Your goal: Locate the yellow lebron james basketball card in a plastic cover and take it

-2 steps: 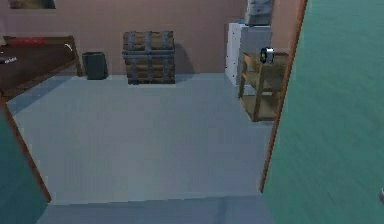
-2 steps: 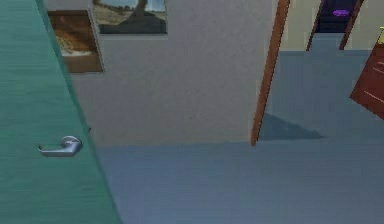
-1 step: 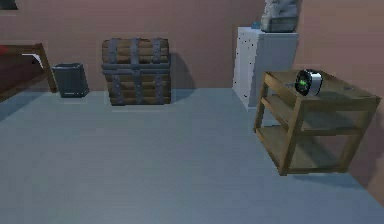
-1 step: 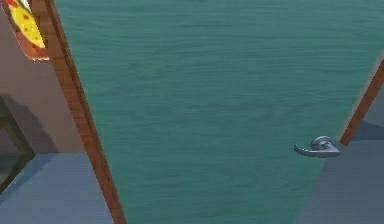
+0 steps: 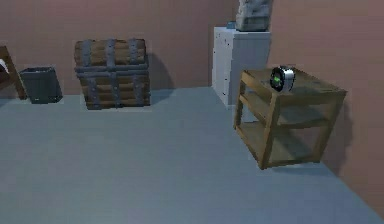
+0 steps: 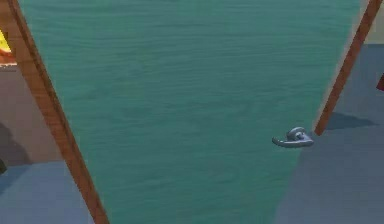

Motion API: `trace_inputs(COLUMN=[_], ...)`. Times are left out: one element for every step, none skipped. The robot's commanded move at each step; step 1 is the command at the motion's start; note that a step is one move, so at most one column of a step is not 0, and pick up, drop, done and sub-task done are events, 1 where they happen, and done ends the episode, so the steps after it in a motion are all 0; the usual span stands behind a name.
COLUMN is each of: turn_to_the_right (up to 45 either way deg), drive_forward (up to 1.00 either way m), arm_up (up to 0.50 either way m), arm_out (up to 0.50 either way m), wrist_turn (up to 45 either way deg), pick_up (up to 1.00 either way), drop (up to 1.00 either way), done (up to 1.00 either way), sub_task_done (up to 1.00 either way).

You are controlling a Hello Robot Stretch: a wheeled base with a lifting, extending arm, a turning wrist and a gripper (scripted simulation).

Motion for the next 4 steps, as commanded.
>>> trace_inputs(turn_to_the_right=[0.0, 45.0, 0.0, -45.0], drive_forward=[0.55, 0.00, 0.60, 0.00], arm_up=[0.00, 0.00, 0.00, 0.00], arm_out=[0.00, 0.00, 0.00, 0.00], wrist_turn=[0.0, 0.0, 0.0, 0.0], pick_up=[0.00, 0.00, 0.00, 0.00], drop=[0.00, 0.00, 0.00, 0.00], done=[0.00, 0.00, 0.00, 0.00], sub_task_done=[0.00, 0.00, 0.00, 0.00])
